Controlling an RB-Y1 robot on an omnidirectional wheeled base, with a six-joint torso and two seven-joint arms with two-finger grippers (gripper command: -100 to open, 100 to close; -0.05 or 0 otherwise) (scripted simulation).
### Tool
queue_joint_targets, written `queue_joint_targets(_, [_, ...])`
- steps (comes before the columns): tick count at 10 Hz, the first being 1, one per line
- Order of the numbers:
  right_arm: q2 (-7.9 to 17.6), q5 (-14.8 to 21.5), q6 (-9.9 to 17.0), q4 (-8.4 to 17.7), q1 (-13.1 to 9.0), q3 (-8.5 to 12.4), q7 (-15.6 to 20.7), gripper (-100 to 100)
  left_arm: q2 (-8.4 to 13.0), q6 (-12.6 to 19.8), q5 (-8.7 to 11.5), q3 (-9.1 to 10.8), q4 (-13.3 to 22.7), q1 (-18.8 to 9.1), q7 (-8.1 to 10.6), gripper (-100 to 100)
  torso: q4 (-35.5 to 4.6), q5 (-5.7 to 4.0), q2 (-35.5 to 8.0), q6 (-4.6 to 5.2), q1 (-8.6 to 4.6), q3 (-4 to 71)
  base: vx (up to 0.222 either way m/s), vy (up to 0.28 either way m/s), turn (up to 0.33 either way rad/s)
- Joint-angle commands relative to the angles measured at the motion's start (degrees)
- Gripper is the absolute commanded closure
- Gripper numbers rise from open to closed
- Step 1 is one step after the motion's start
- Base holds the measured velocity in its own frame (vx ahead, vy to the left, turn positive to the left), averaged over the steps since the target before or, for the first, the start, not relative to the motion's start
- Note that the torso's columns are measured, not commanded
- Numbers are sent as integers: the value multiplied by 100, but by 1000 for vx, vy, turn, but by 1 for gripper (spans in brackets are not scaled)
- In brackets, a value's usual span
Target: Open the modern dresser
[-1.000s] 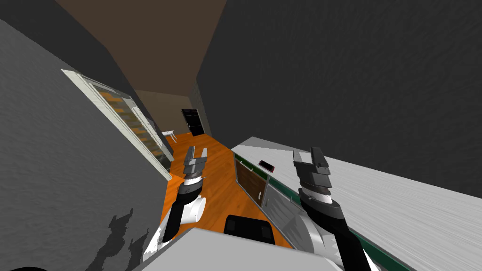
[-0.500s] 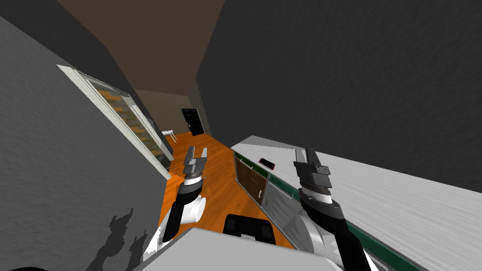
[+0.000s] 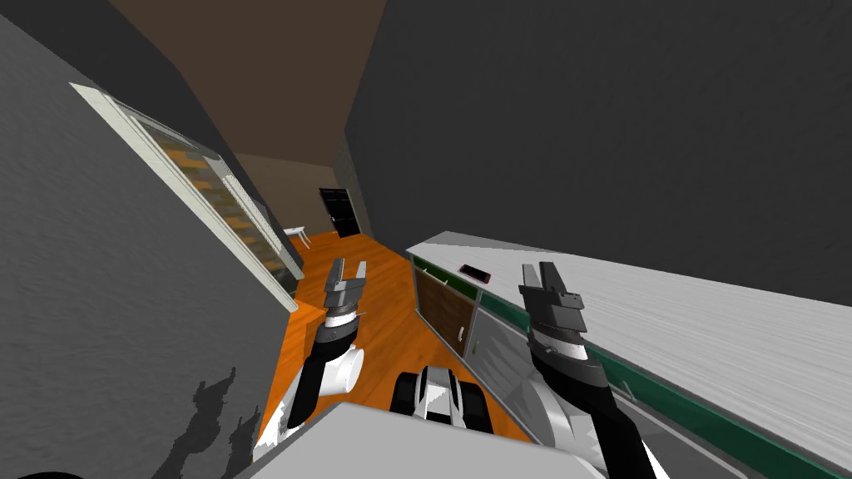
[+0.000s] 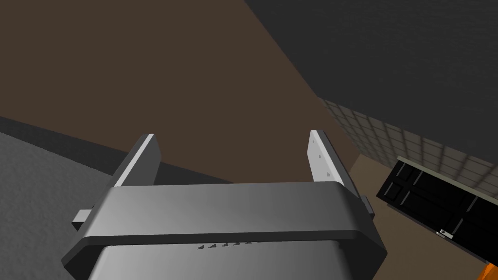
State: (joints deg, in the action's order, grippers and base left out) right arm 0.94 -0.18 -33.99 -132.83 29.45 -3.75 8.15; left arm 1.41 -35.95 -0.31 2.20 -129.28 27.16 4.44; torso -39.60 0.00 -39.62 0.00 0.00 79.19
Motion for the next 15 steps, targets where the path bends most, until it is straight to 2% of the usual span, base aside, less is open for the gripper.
queue_joint_targets(1, [275, 34, -111, 133, -41, 121, 236, -100, 0, 0, 0, 0, 2, 1, 0, 0, -188, 2, -187, 0, 7, 398, 45, 64, -53])
queue_joint_targets(4, [579, 116, -370, 453, -141, 406, 730, -100, -1, 0, 0, -1, 2, 2, 0, 0, -263, 4, -253, 0, 12, 544, 75, 101, -70])
queue_joint_targets(7, [661, 152, -484, 593, -185, 531, 1048, -100, -1, 0, 0, -1, 3, 2, 0, 0, -271, -4, -274, 1, -12, 533, 55, 69, -38])
queue_joint_targets(8, [736, 193, -609, 749, -234, 669, 1283, -100, -1, 1, 0, -1, 3, 1, 0, 0, -271, -3, -277, 0, -10, 532, 46, 75, -57])
queue_joint_targets(9, [736, 193, -609, 749, -234, 669, 1322, -100, -1, 1, 0, -1, 3, 1, 0, 0, -270, 0, -272, 1, 1, 534, 53, 69, -42])
queue_joint_targets(10, [803, 239, -744, 917, -287, 819, 1545, -100, -1, 1, 0, -1, 3, 1, 0, 0, -268, 1, -266, -1, 2, 539, 87, 77, -85])
queue_joint_targets(11, [803, 239, -744, 917, -287, 819, 1620, -100, -1, 0, 0, -1, 3, 2, 0, 0, -265, 1, -254, 1, 4, 545, 60, 77, -38])
queue_joint_targets(12, [862, 287, -887, 1098, -345, 978, 1829, -100, -1, 0, 0, -1, 2, 1, 0, 0, -267, 1, -265, -1, 2, 541, 62, 96, -61])
queue_joint_targets(13, [862, 287, -887, 1098, -345, 978, 1940, -100, -1, 0, 0, -1, 3, 2, 0, 0, -269, 1, -267, 0, 6, 538, 51, 87, -44])
queue_joint_targets(14, [915, 340, -1038, 1290, -406, 1145, 2129, -100, -1, 0, 0, -1, 2, 1, 0, 0, -270, 1, -272, -1, 0, 535, 56, 114, -74])
queue_joint_targets(15, [915, 340, -1038, 1290, -406, 1145, 2279, -100, -1, 0, 0, -1, 3, 1, 0, 0, -269, 1, -269, 1, 7, 536, 53, 97, -47])
